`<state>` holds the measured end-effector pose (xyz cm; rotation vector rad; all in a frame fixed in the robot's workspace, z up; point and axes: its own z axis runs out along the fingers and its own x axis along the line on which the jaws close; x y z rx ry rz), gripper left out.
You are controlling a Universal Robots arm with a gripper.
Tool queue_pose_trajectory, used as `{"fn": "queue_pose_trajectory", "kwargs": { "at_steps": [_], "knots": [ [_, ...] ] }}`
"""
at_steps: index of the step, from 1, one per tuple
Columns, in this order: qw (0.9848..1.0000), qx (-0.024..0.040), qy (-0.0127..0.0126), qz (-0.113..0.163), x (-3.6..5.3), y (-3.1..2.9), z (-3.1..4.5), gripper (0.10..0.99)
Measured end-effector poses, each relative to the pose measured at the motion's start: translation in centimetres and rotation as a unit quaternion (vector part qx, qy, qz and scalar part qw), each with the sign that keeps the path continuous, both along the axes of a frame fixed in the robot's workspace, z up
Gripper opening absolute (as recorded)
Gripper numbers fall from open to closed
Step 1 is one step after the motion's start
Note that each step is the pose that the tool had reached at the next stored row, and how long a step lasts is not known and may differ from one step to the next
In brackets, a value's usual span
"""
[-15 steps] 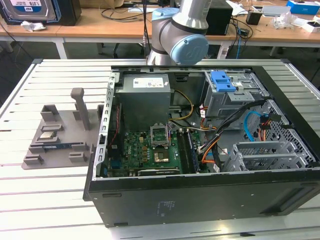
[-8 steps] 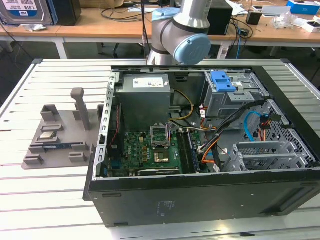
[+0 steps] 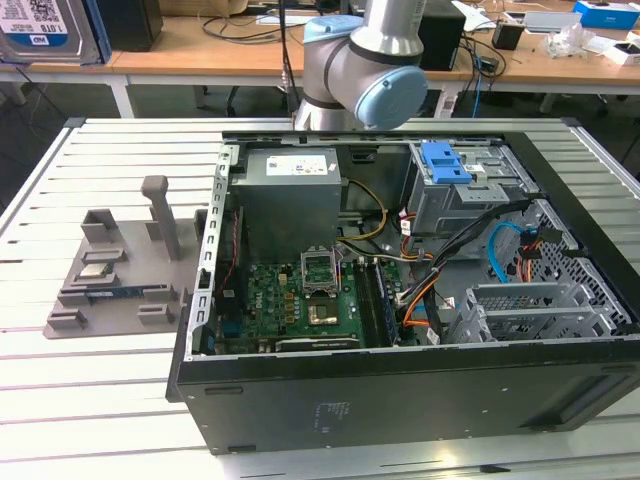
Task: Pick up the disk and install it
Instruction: 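Pick up the disk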
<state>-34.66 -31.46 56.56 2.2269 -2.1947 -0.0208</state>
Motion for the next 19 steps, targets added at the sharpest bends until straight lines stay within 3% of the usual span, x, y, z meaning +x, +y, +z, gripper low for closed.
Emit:
{"fn": "queue_pose_trajectory", "kwargs": {
  "at_steps": [4,6,14,19],
  "knots": [
    [1.0,0.0,0.0006,0.0,1.4,-1.3,-0.24,0.365],
    [1.0,-0.0001,0.0009,0.0,2.84,-1.73,-0.5,0.365],
    [1.0,-0.0001,0.0015,0.0,7.92,-2.01,-1.41,0.365],
    [1.0,-0.0001,0.0019,0.0,11.87,-2.08,-2.16,0.365]
  ]
}}
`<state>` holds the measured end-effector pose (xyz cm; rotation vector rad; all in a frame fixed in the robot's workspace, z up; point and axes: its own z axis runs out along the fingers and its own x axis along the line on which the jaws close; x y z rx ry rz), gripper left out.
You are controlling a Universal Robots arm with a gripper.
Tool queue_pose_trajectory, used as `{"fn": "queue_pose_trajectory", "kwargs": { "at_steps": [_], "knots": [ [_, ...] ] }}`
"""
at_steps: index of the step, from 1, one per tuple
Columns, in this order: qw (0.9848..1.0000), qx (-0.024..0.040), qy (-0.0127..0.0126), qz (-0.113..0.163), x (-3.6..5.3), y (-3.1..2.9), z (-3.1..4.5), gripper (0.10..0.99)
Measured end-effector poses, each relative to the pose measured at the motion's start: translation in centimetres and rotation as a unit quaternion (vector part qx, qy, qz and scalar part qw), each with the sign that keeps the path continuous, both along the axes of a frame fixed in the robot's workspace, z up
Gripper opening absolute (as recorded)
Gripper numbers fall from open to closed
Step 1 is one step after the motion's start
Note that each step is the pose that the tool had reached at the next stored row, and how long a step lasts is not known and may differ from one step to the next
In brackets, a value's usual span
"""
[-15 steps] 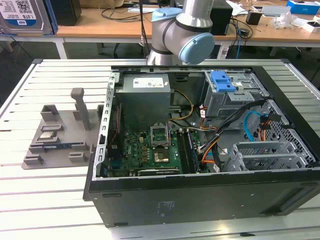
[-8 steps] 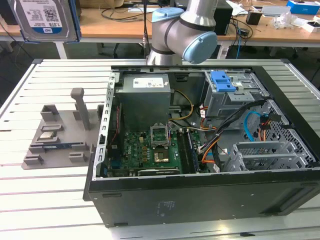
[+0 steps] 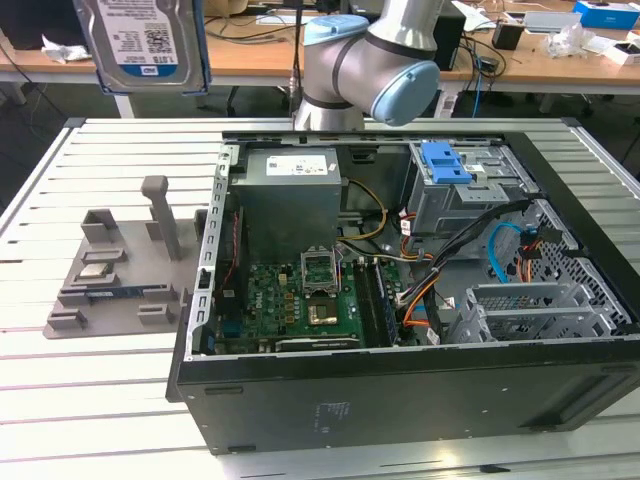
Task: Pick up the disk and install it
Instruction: 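Pick up the disk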
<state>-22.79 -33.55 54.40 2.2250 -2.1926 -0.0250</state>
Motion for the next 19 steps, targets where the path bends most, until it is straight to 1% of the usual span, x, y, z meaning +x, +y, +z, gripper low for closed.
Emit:
{"fn": "queue_pose_trajectory", "kwargs": {
  "at_steps": [1,5,6,7,11,13,14,15,17,19],
  "knots": [
    [1.0,0.0001,0.0001,0.0,0.82,-0.01,-0.25,0.365],
    [1.0,0.0,0.0007,0.0,2.77,-0.07,-1.01,0.365],
    [1.0,0.0,0.0007,0.0,3.77,-0.09,-1.41,0.365],
    [1.0,0.0,0.0007,0.0,4.48,-0.12,-1.7,0.365],
    [1.0,-0.0001,0.0008,0.0,6.37,-0.2,-2.38,0.365],
    [1.0,0.0001,0.0007,0.0,7.93,-0.47,-2.95,0.365],
    [1.0,0.0,0.0007,0.0,9.07,-0.6,-3.3,0.365],
    [1.0,0.0,0.0007,0.0,10.49,-0.7,-3.76,0.365],
    [1.0,0.0,0.0007,0.0,11.42,-0.74,-4.08,0.365],
    [1.0,0.0,0.0007,0.0,12.75,-0.8,-4.54,0.365]
  ]
}}
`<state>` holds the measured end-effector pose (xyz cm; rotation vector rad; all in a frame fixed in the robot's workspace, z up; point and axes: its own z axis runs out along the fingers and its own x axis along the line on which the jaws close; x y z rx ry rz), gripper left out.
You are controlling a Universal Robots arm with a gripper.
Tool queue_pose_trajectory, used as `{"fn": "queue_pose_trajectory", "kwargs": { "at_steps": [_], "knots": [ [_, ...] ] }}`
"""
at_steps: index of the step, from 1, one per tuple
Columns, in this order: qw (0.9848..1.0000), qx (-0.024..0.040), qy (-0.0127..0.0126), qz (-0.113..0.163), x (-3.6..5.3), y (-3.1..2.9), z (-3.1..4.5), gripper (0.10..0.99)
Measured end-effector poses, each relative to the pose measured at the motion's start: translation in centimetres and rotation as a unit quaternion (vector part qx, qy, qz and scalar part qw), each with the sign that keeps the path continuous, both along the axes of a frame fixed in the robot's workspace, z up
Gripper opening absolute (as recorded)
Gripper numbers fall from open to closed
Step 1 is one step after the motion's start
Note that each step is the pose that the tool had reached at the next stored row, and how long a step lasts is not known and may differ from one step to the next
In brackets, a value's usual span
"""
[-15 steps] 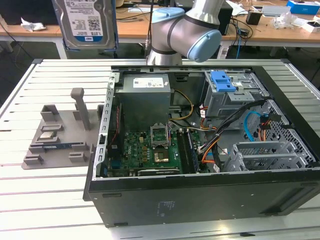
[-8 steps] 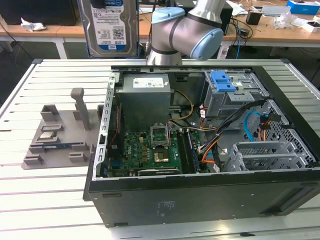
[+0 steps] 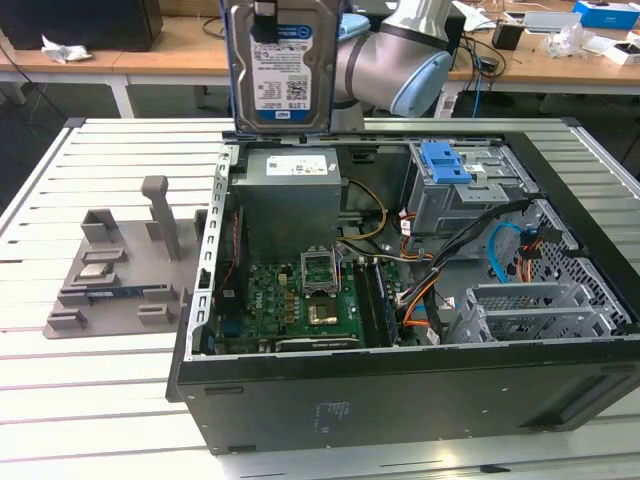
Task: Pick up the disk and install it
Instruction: 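Pick up the disk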
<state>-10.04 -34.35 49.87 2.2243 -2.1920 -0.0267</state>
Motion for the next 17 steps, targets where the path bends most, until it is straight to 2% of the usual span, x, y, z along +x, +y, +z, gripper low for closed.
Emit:
{"fn": "queue_pose_trajectory", "kwargs": {
  "at_steps": [1,2,3,9,12,15,17],
  "knots": [
    [1.0,0.0,0.0001,0.0,0.42,-0.02,-0.13,0.365],
    [1.0,0.0,0.0,0.0,1.63,-0.11,-0.49,0.365],
    [1.0,0.0,0.0,0.0,1.96,-0.26,-0.57,0.365],
    [1.0,-0.0001,0.0,0.0,2.89,-1.89,-0.86,0.365],
    [1.0,-0.0006,0.0,0.0,3.13,-3.6,-1.02,0.365],
    [1.0,-0.0007,0.0,0.0,3.25,-4.75,-1.14,0.365],
    [1.0,-0.0007,0.0,0.0,3.4,-5.84,-1.28,0.365]
  ]
}}
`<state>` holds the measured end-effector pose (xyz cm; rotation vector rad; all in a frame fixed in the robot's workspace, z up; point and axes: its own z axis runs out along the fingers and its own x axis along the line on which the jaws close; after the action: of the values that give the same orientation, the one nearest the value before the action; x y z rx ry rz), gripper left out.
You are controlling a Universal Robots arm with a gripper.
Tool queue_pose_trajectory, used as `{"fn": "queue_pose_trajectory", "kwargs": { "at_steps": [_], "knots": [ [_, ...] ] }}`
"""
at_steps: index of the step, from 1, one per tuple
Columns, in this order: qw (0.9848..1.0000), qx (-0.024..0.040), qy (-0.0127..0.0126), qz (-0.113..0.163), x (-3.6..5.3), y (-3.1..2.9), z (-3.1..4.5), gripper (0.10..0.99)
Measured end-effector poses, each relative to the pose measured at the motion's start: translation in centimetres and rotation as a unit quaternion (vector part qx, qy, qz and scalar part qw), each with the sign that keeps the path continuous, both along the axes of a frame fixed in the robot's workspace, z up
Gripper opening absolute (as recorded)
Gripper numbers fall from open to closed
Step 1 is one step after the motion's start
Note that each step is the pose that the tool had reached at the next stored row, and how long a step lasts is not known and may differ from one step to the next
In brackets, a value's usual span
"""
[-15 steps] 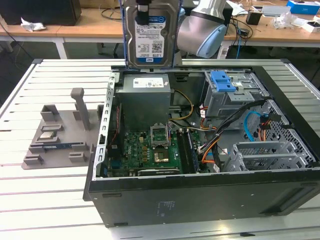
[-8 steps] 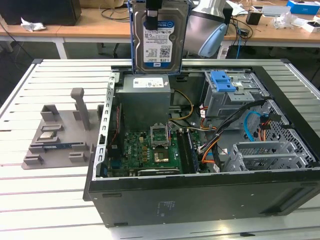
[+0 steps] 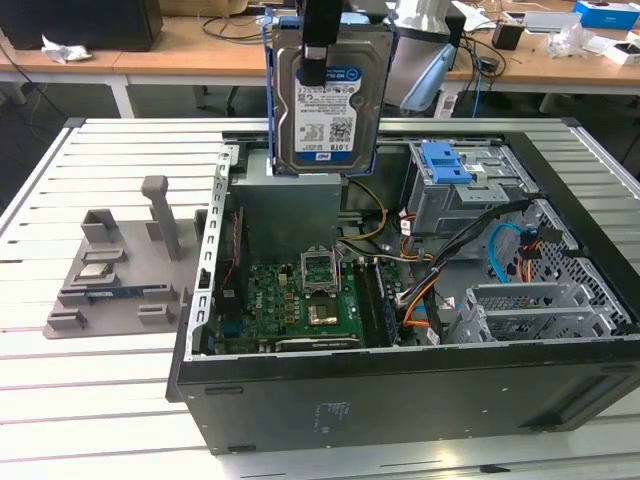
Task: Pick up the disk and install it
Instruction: 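Pick up the disk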
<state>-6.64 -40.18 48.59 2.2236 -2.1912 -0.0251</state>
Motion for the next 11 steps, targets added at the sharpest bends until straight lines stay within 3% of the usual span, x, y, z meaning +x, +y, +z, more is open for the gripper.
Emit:
{"fn": "queue_pose_trajectory", "kwargs": {
  "at_steps": [4,7,10,11],
  "knots": [
    [1.0,-0.0001,0.0,0.0,0.19,-1.27,-0.17,0.365],
    [1.0,-0.0001,0.0,0.0,0.39,-2.62,-0.33,0.365],
    [1.0,-0.0002,0.0,0.0,0.61,-4.35,-0.52,0.365],
    [1.0,-0.0001,0.0,0.0,0.65,-4.65,-0.55,0.365]
  ]
}}
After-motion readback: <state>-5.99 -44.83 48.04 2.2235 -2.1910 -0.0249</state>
